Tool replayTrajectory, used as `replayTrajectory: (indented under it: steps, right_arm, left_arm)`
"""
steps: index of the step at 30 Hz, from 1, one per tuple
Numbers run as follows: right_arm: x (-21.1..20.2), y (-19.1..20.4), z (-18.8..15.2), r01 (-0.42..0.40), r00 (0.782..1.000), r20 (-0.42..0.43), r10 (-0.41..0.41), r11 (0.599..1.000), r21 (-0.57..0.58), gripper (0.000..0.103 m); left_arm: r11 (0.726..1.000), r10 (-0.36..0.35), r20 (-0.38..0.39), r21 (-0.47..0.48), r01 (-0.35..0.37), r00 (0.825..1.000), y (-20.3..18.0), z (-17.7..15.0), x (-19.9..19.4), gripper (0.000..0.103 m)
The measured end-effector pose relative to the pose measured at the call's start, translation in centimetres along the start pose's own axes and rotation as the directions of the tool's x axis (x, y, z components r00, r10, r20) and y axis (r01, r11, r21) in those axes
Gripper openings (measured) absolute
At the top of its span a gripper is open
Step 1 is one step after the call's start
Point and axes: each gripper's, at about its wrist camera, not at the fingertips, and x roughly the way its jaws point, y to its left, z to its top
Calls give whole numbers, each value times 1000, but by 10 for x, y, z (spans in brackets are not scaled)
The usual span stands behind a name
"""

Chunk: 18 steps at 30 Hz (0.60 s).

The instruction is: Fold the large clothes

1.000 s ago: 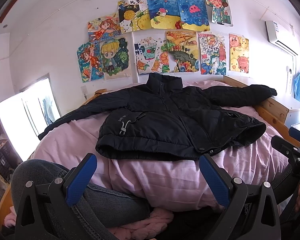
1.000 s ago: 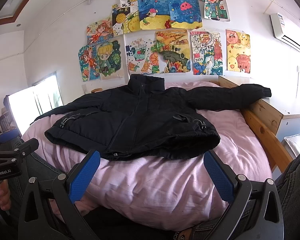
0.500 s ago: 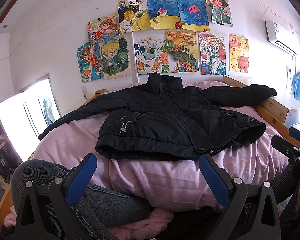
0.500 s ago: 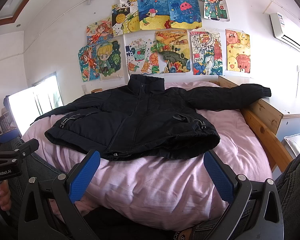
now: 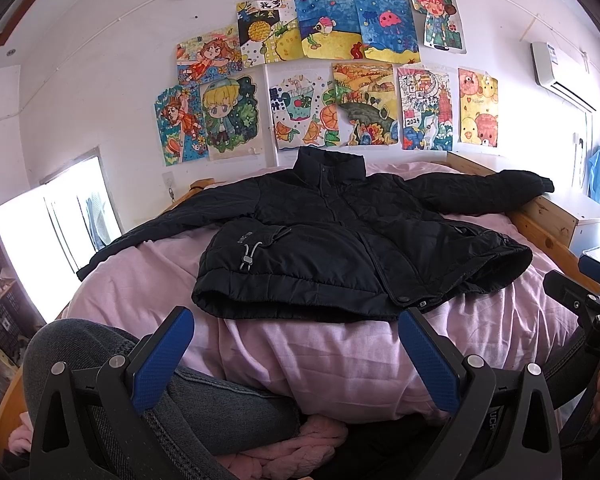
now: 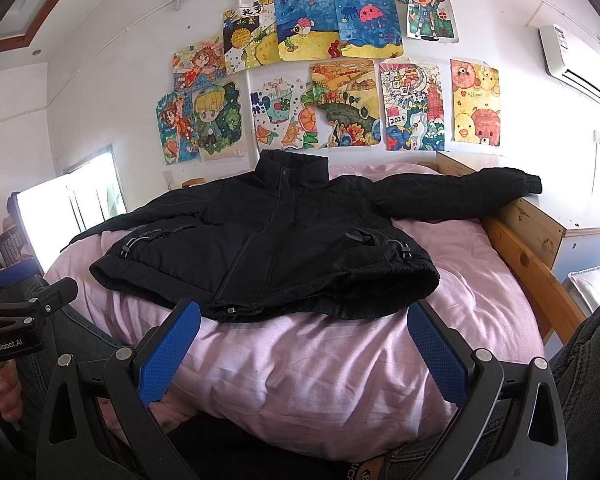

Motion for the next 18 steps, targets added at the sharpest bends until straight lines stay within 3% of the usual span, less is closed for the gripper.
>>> replayTrajectory:
  steps: [13,18]
  right_arm:
    - [0,1,-1,-1,1000,-4,1,1000,3,102]
    - [6,-3,5,-21,999,-44,22,999,24,102]
  left_arm:
    - [1000,0,-5,1,0,1000,1,0,0,103]
    - [999,32,-53,44,-30,998,-2,9,11,103]
